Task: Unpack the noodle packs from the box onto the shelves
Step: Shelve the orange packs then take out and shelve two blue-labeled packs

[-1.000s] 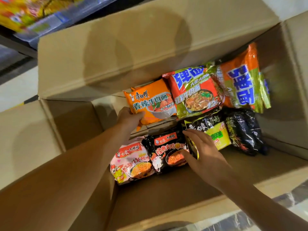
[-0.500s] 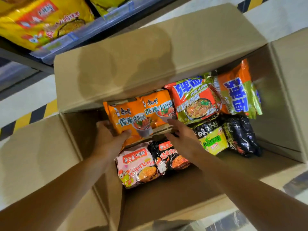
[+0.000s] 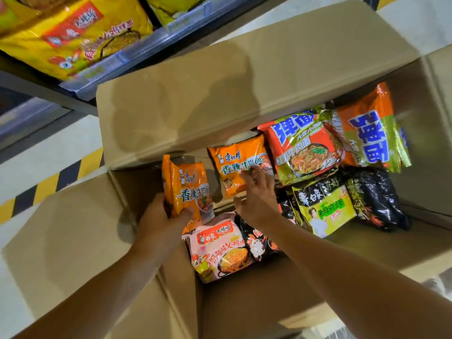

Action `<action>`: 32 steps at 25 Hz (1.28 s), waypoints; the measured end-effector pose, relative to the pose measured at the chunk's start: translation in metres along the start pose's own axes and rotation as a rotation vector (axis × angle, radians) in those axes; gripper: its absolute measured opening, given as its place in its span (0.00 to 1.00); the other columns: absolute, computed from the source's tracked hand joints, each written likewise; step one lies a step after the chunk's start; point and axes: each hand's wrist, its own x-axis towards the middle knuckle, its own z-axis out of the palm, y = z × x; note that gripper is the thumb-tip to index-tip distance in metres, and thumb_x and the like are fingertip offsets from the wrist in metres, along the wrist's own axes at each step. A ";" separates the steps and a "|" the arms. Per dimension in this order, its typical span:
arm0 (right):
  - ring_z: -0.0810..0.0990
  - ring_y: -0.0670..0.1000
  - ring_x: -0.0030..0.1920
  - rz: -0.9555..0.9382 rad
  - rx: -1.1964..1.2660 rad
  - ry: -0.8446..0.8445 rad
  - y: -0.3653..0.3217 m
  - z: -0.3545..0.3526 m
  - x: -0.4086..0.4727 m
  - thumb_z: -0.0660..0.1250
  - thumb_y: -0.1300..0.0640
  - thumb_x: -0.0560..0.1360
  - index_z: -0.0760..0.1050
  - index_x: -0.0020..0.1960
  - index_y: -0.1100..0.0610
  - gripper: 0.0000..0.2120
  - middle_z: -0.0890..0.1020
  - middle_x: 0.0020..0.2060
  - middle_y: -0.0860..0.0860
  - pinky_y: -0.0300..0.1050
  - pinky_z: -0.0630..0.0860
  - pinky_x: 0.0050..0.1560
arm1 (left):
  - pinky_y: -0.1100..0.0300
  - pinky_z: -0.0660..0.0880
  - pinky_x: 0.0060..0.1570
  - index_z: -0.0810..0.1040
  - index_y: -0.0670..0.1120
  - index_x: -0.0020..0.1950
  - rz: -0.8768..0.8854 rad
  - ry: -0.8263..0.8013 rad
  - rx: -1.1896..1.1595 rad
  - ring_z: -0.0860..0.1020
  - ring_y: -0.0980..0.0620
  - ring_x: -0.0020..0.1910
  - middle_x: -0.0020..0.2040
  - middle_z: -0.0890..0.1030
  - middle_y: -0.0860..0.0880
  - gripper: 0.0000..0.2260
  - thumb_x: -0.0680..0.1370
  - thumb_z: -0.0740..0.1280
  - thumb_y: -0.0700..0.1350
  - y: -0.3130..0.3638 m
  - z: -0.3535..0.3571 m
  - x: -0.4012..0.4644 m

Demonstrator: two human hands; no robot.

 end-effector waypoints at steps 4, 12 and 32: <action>0.52 0.61 0.77 0.184 0.251 0.153 0.006 -0.008 0.017 0.67 0.55 0.76 0.54 0.79 0.57 0.37 0.55 0.77 0.59 0.61 0.58 0.77 | 0.64 0.73 0.39 0.74 0.51 0.59 0.006 -0.023 -0.007 0.79 0.57 0.47 0.49 0.80 0.55 0.13 0.77 0.71 0.45 -0.005 -0.002 0.001; 0.67 0.60 0.69 0.566 0.263 0.234 0.009 -0.001 0.041 0.73 0.39 0.71 0.67 0.72 0.60 0.39 0.71 0.67 0.60 0.55 0.65 0.69 | 0.64 0.74 0.39 0.73 0.55 0.55 0.028 -0.050 -0.041 0.80 0.59 0.47 0.48 0.80 0.58 0.11 0.78 0.70 0.44 -0.011 -0.003 0.004; 0.86 0.53 0.43 0.164 0.925 0.161 -0.087 -0.204 -0.161 0.74 0.49 0.71 0.80 0.54 0.50 0.12 0.87 0.43 0.51 0.52 0.83 0.45 | 0.59 0.79 0.48 0.79 0.55 0.57 0.257 -0.121 0.069 0.84 0.56 0.49 0.49 0.86 0.54 0.22 0.67 0.74 0.61 0.129 -0.161 -0.180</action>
